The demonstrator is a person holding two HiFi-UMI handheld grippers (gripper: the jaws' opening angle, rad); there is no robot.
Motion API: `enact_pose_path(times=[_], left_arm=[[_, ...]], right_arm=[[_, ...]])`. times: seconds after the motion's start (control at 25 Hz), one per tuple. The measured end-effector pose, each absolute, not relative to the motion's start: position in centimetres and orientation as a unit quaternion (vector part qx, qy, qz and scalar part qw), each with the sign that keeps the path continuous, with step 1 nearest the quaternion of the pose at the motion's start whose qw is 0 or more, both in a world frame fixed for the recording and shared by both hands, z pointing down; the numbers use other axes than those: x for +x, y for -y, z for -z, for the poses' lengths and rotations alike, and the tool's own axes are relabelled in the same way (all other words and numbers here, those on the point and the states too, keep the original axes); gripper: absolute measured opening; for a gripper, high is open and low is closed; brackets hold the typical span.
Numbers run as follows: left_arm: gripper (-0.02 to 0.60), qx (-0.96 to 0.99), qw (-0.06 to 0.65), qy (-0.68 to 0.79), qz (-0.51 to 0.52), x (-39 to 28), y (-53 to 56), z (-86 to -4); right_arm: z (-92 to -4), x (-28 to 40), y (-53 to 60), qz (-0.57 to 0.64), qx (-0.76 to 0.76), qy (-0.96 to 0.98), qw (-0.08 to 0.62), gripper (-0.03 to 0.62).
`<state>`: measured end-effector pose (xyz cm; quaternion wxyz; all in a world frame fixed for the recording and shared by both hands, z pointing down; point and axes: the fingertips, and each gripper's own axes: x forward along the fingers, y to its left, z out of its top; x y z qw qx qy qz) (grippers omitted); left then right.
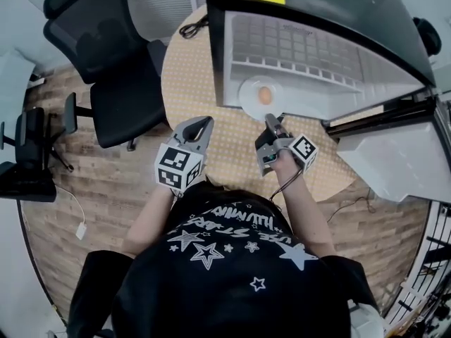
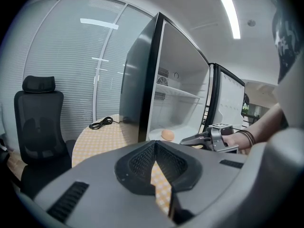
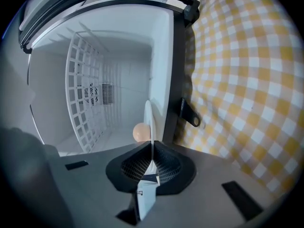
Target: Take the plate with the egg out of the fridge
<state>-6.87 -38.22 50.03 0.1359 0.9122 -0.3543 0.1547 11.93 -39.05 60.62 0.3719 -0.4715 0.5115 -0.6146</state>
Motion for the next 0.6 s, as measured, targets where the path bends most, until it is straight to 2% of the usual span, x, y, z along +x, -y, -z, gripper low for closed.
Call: enact_pose_path(times=[0.6], left_arm=[[0.006, 0.915, 0.127, 0.352, -0.151, -4.0, 34.8, -49.1]], right_arm=[[-53.0, 12.8, 35.3, 0.564, -0.405, -0.6, 0.397, 0.037]])
